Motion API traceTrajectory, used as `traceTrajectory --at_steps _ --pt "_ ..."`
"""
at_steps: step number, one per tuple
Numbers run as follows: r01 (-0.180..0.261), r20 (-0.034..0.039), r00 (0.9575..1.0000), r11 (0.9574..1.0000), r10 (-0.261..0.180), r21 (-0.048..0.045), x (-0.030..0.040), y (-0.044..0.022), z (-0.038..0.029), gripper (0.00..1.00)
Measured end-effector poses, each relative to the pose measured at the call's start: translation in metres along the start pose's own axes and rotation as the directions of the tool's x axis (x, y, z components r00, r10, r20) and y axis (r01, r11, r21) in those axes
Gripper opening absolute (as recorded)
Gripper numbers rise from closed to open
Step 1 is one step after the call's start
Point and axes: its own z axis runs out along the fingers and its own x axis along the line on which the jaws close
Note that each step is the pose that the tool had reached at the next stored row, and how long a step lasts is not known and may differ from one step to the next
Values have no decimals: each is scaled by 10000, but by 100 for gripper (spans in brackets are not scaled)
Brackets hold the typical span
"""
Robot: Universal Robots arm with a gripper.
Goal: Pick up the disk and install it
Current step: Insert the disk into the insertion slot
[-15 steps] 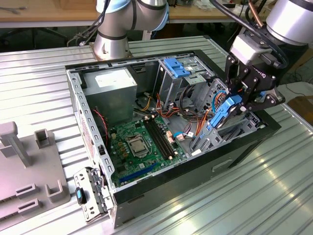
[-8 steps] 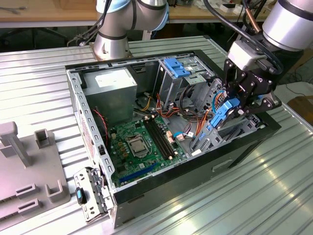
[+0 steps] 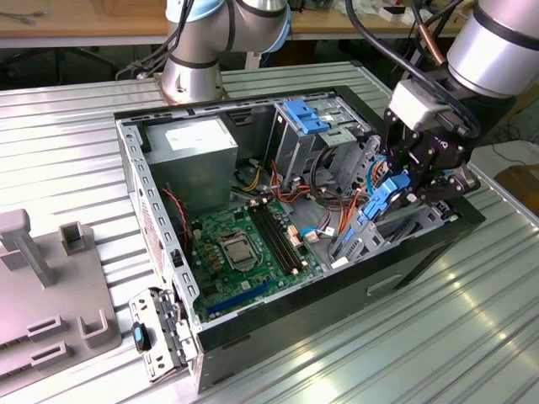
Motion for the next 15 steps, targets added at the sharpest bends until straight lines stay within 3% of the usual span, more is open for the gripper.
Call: traceTrajectory --at_steps 4,14,15 --pt "0 0 10000 10000 0 0 3 2 37 37" --pt "0 8 10000 10000 0 1 4 2 48 38" --pt "0 -1 10000 10000 0 0 3 2 43 44"
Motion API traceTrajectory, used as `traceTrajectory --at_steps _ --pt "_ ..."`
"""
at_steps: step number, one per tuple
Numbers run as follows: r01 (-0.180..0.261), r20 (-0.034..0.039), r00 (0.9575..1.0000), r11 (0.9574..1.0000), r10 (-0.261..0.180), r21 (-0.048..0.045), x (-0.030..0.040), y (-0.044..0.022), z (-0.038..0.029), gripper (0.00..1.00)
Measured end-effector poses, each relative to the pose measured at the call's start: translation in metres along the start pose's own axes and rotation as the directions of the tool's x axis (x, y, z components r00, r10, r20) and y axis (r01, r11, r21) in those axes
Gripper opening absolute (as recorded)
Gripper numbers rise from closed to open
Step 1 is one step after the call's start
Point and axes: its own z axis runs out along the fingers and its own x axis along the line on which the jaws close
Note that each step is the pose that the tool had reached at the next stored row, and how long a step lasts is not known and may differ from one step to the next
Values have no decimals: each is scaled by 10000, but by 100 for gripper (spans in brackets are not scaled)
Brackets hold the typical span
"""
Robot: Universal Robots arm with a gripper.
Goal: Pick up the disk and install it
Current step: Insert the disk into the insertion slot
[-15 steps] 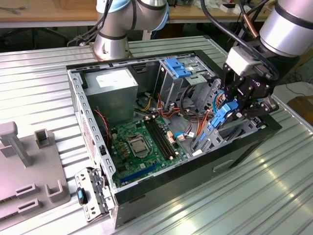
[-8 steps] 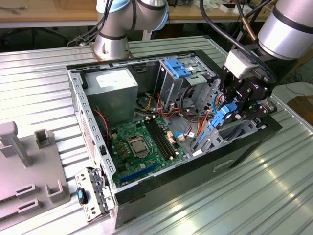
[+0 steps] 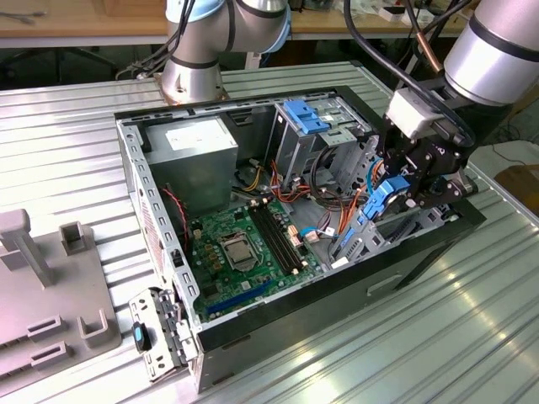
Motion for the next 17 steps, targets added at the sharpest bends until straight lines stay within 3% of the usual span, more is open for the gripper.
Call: traceTrajectory --at_steps 6,10,17 --pt "-1 0 10000 10000 1 -1 0 0 1 44" --pt "2 -51 10000 10000 -2 0 -1 -2 -51 44" --pt "0 -52 10000 10000 0 -68 -9 -7 -143 44"
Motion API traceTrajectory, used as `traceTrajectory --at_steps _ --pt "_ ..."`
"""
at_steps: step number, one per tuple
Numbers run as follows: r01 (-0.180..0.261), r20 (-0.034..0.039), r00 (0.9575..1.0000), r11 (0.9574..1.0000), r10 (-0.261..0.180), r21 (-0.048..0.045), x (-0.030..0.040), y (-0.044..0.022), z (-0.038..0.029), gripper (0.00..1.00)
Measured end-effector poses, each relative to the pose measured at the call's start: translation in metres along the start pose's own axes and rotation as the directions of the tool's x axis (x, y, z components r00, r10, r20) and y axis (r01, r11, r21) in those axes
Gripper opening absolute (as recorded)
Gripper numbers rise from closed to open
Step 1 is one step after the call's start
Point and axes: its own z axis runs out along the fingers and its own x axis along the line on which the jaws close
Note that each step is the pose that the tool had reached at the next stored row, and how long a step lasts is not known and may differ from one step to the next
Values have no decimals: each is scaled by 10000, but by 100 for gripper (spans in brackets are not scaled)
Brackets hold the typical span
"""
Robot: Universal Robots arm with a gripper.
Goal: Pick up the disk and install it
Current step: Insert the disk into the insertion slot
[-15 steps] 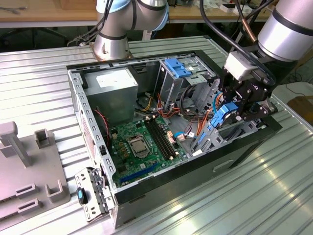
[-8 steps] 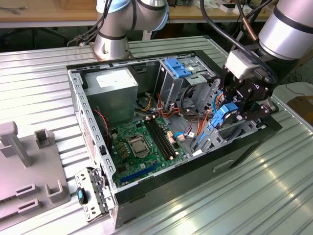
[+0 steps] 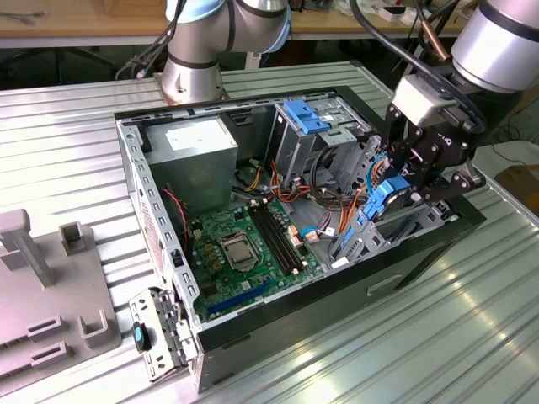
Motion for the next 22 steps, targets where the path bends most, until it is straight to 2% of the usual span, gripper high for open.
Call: traceTrajectory --at_steps 2,9,14,15,16,18,19,20,22 --pt "0 1 10000 10000 0 -12 0 -1 -18 44" --pt "-3 -3 10000 9999 3 -171 -3 -9 -149 44" --pt "-3 -5 10000 9998 3 -205 -4 -11 -170 44" --pt "-4 -7 10000 9998 4 -205 -4 -11 -170 42" --pt "-3 -8 10000 9998 2 -205 -5 -16 -168 29" --pt "-3 -6 10000 9998 3 -205 -5 -34 -162 29" --pt "-3 -4 10000 9998 3 -205 -5 -68 -155 23" --pt "-3 -5 10000 9998 3 -205 -6 -114 -147 11" --pt "-3 -8 10000 9998 3 -205 -7 -189 -130 11"
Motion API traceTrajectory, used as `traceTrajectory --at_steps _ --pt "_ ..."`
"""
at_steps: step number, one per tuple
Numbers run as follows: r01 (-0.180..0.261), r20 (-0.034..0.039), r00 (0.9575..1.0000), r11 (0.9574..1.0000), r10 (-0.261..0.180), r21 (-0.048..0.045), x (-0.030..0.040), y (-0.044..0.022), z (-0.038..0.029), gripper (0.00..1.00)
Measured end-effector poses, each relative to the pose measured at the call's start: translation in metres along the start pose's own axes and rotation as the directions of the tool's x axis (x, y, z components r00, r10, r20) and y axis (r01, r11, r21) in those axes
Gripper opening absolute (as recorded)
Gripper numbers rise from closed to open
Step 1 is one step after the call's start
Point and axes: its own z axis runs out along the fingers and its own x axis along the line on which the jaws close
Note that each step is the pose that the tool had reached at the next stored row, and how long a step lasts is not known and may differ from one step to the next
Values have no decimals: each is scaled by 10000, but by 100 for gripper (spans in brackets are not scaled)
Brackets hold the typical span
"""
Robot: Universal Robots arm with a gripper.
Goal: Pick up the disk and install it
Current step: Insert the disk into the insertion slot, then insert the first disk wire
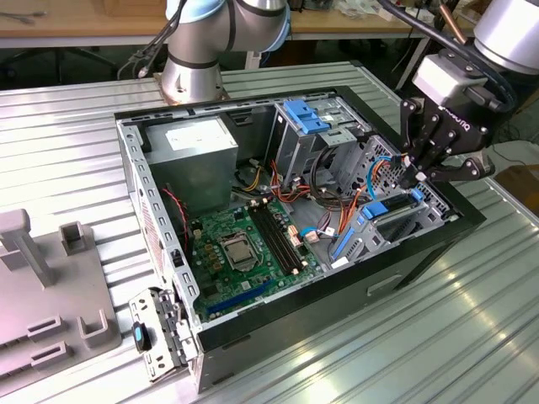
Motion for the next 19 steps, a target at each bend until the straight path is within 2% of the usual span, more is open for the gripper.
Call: traceTrajectory --at_steps 1,2,5,8,12,15,17,19 --pt "0 0 10000 10000 0 0 0 -24 6 11" --pt "0 2 10000 10000 0 0 -2 -91 20 11" --pt "0 4 10000 10000 0 0 -4 -220 44 11" --pt "0 2 10000 10000 0 0 -5 -298 66 11" --pt "2 1 10000 10000 -2 0 -7 -377 80 11" --pt "603 16 9982 9982 -603 -11 -7 -382 85 11" --pt "1044 28 9945 9945 -1044 -18 -7 -382 88 11" --pt "1157 13 9933 9933 -1157 -21 -24 -389 88 11"
